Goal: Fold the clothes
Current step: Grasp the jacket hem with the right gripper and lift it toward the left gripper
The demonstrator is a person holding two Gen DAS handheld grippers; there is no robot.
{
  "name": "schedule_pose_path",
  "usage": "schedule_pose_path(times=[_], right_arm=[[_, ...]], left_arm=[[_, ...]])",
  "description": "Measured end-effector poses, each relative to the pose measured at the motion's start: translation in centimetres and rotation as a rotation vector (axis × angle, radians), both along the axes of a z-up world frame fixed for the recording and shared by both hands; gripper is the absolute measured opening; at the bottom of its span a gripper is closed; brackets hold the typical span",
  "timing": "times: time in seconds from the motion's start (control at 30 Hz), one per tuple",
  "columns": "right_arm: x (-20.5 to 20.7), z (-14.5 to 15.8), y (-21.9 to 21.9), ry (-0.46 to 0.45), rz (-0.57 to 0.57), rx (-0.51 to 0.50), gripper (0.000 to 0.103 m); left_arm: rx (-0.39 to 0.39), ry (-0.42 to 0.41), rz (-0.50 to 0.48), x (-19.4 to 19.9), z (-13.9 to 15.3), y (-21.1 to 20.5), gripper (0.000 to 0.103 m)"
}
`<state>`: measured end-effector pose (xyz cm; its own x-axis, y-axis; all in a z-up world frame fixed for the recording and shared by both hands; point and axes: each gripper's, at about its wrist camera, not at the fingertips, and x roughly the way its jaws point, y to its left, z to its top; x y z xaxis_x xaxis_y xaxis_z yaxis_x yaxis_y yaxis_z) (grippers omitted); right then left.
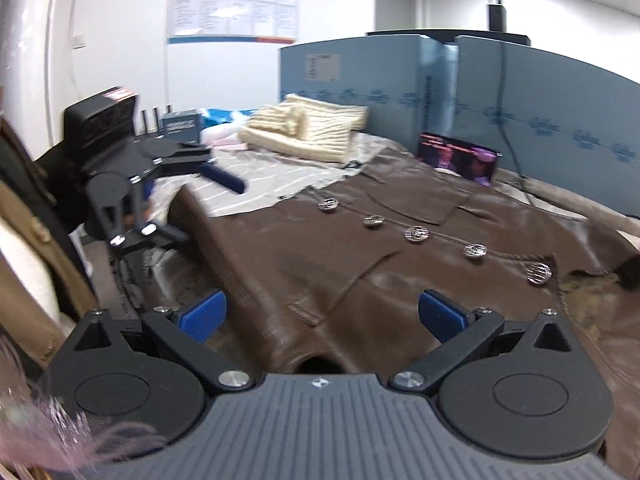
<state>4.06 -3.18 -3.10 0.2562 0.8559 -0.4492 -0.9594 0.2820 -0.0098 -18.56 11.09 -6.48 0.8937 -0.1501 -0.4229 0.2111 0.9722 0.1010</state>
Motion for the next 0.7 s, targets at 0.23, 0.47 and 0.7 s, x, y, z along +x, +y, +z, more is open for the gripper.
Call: schedule_pose_path(times=[0.23,0.47,0.7], right_arm=[[-0.1,-1.1,2.9,0.002,0.063,-0.082,0.089],[0.7,-1.4,3.8,0.010,0.073,-0.076,0.040],[1.2,0.2,4.0,-0.020,0.102,-0.014,0.015]], left_arm=[[-0.101,0.011,0.018,0.9,-0.2,1.1,0.103],[-0.114,-0.001,-0.008,0.8,-0.2,1.3,0.103],[-0.078,-0.047,-0.063,0.9,0.6,1.4,0.103]])
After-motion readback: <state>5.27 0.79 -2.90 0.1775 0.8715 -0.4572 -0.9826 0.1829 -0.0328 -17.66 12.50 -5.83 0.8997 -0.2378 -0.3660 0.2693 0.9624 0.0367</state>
